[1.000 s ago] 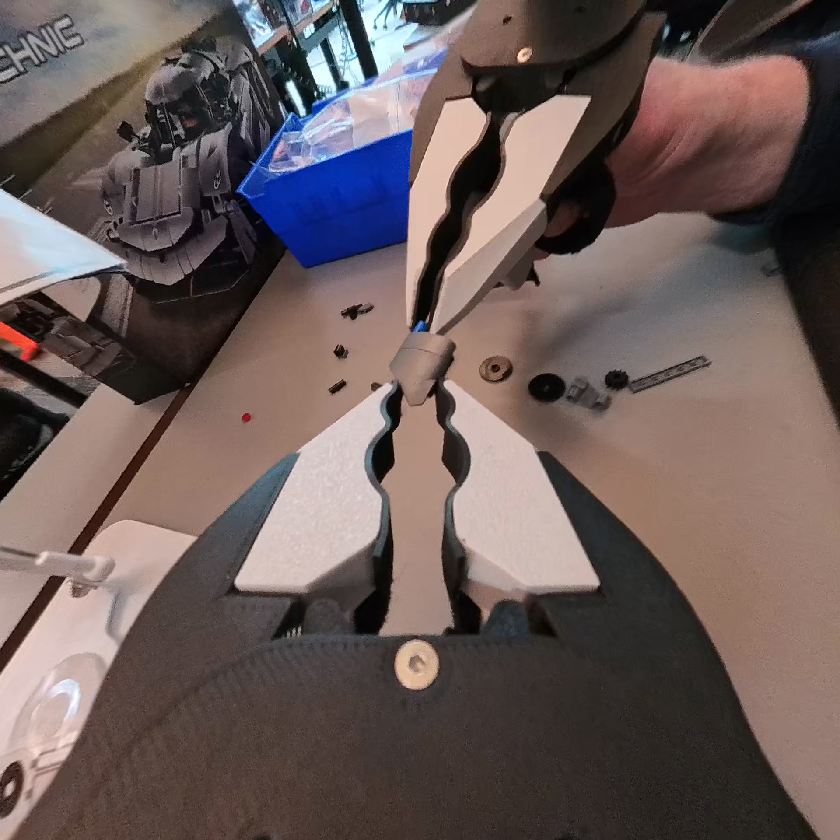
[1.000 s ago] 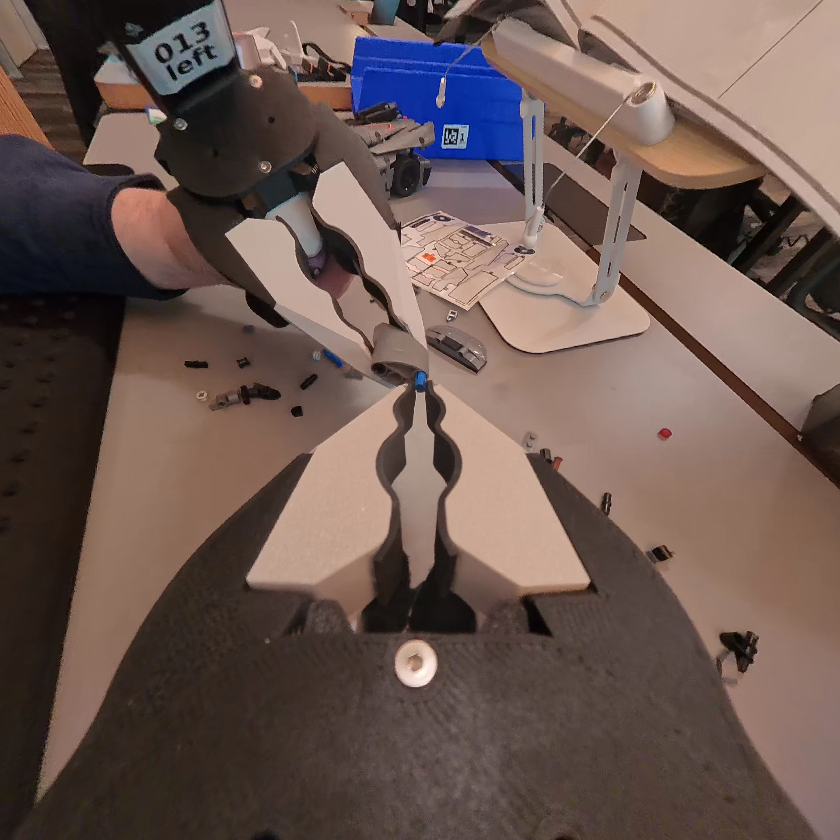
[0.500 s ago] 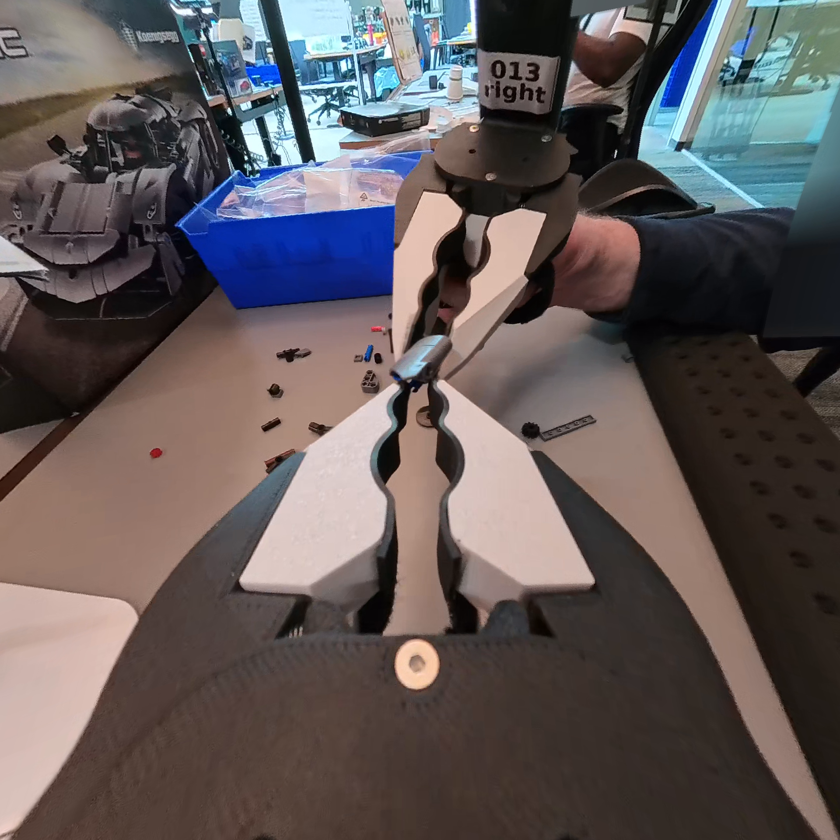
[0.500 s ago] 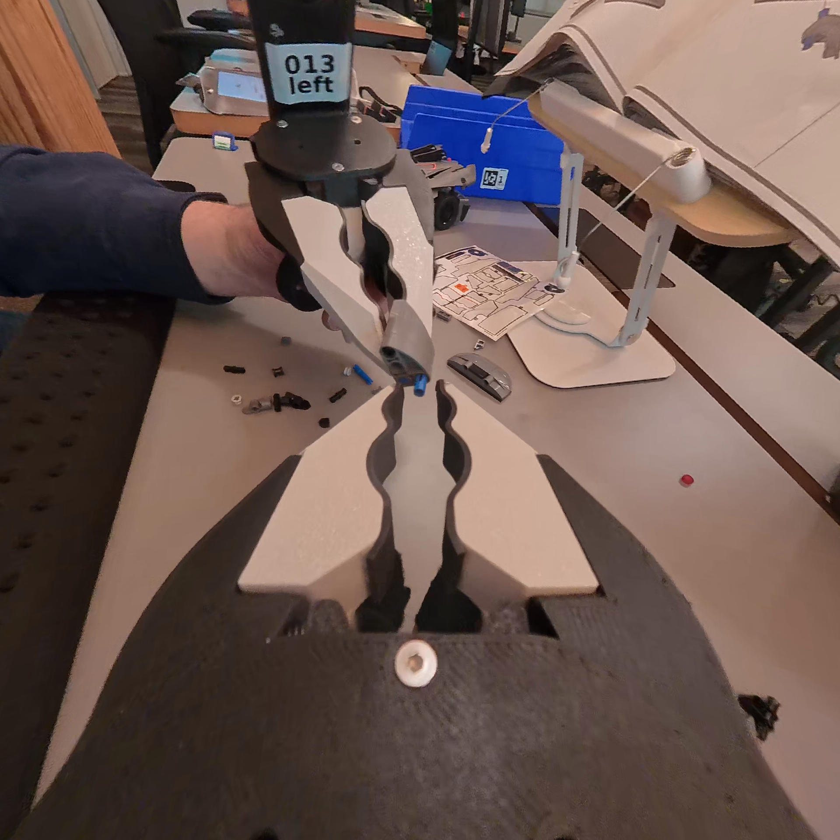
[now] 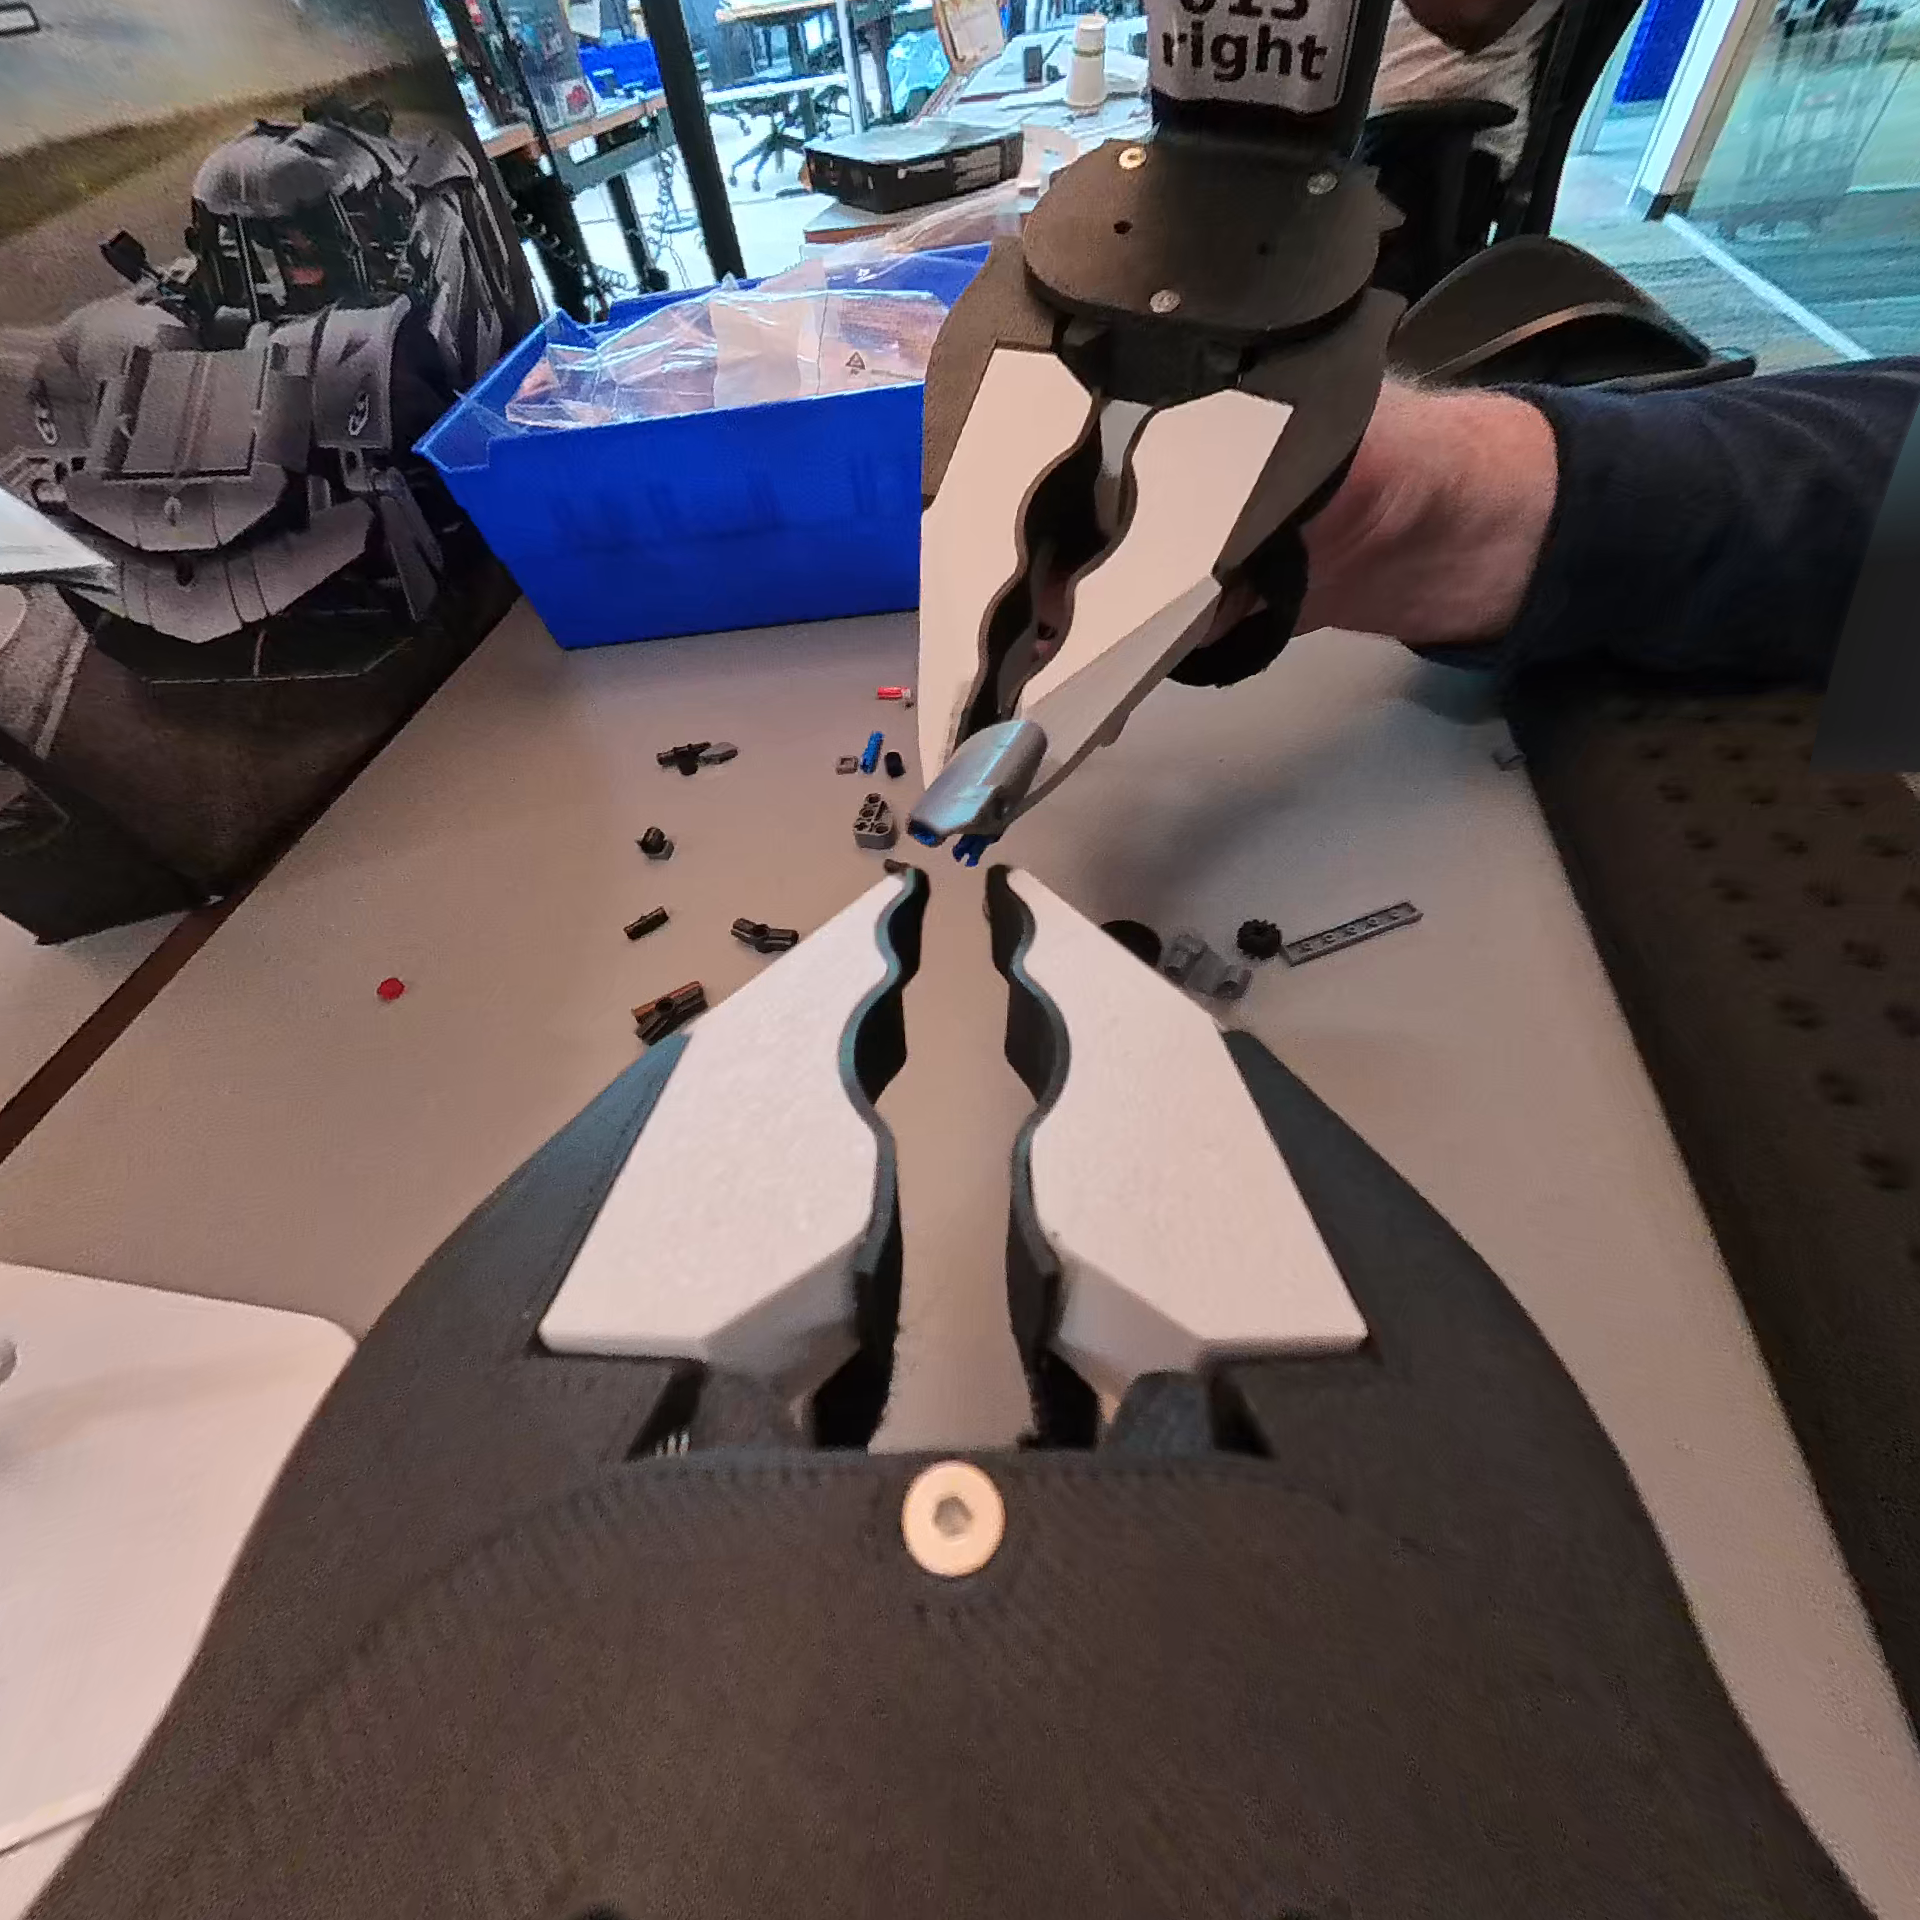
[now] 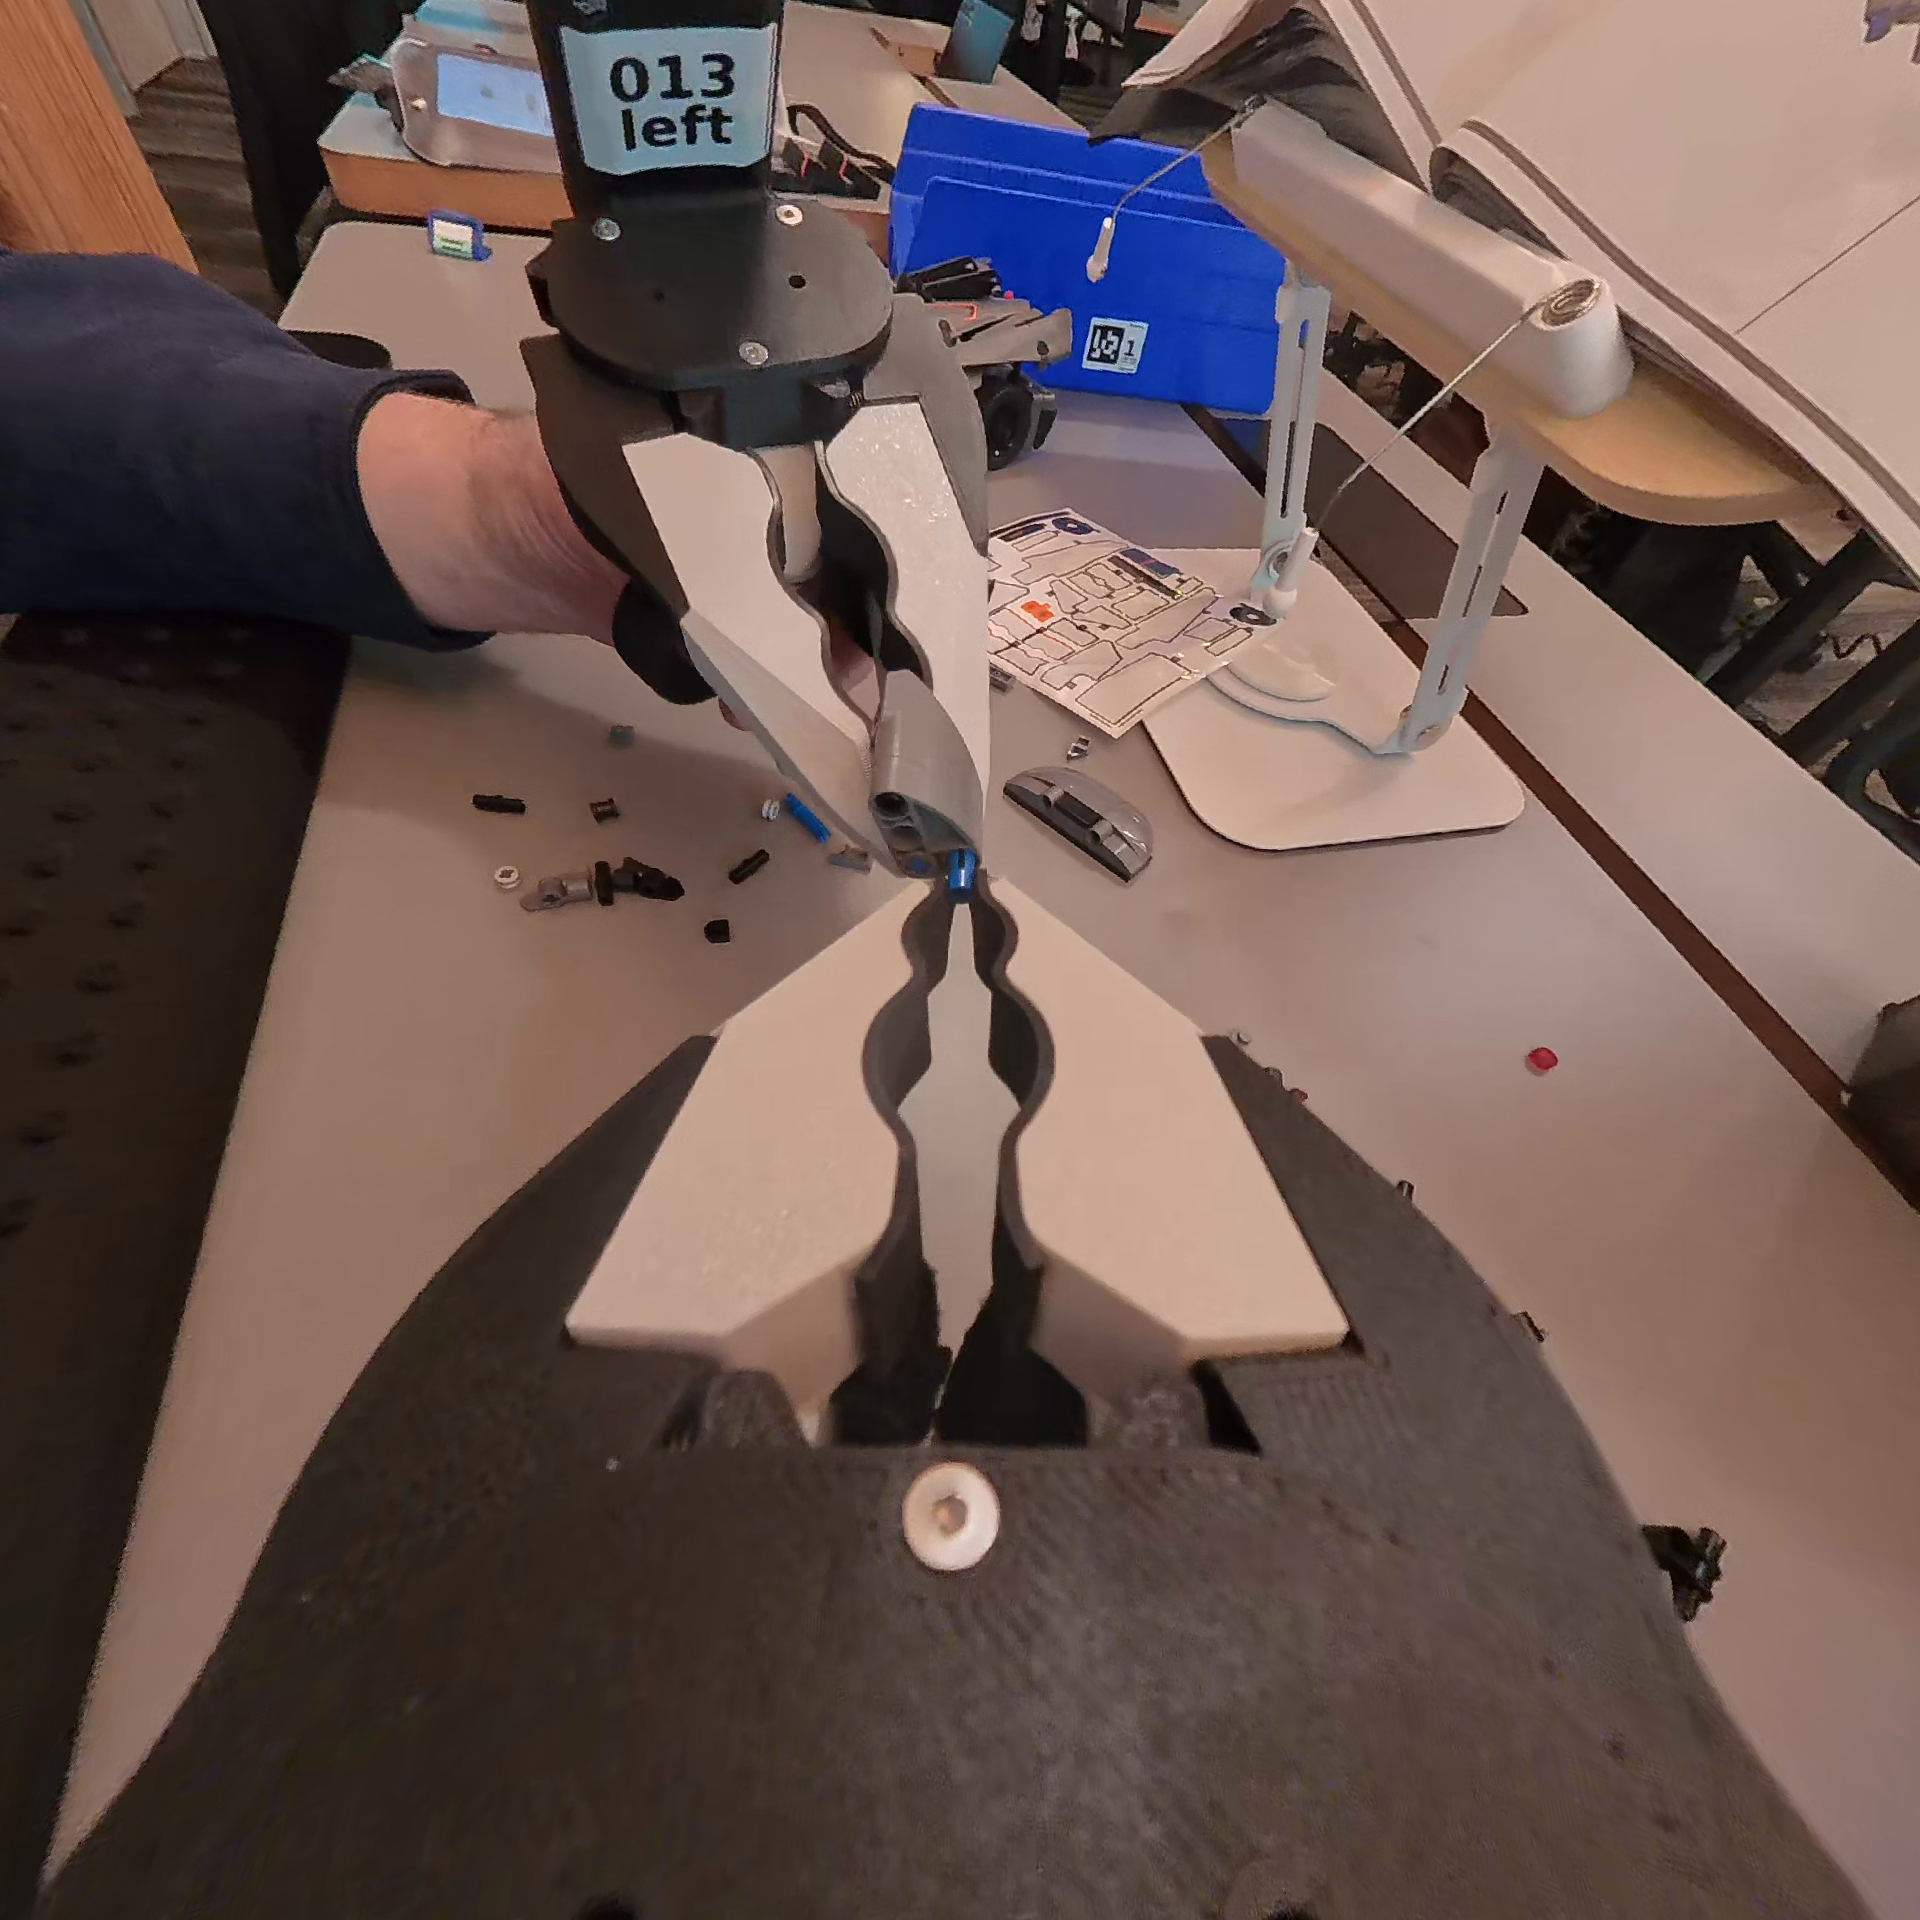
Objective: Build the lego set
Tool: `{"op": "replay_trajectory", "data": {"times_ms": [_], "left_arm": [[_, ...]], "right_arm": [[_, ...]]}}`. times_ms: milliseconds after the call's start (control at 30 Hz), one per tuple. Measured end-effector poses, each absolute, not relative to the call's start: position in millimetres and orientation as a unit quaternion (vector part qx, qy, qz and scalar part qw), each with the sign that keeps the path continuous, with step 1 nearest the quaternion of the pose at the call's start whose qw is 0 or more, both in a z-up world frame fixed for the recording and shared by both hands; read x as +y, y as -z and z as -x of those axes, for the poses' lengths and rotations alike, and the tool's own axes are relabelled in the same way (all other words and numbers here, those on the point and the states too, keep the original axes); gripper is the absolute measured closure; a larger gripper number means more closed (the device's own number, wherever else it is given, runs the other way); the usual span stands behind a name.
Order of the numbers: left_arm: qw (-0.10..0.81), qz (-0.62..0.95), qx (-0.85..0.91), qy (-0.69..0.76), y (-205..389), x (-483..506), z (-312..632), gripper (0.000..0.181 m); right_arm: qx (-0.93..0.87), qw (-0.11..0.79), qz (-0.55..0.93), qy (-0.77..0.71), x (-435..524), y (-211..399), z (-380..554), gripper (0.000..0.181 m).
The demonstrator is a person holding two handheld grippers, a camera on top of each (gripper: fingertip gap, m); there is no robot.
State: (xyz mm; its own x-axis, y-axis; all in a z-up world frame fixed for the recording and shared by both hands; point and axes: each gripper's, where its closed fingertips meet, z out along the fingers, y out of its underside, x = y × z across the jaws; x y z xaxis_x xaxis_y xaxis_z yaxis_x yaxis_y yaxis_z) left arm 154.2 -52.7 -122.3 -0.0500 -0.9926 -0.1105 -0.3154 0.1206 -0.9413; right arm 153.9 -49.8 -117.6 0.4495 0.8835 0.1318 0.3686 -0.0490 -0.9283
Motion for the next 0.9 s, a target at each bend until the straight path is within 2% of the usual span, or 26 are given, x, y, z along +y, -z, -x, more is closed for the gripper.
{"op": "replay_trajectory", "data": {"times_ms": [233, 367, 500, 900], "left_arm": [[0.495, 0.540, 0.629, 0.258, 126, -31, -150, 0.149], [0.532, 0.505, 0.665, 0.142, 128, -30, -152, 0.150], [0.539, 0.475, 0.693, 0.062, 136, -32, -156, 0.164], [0.517, 0.520, 0.658, 0.169, 137, -30, -156, 0.167]], "right_arm": [[-0.440, 0.498, 0.708, -0.239, -41, 126, -162, 0.179], [-0.445, 0.485, 0.723, -0.208, -37, 137, -164, 0.179], [-0.458, 0.477, 0.726, -0.190, -38, 142, -162, 0.179], [-0.461, 0.489, 0.716, -0.189, -40, 136, -161, 0.180]]}}
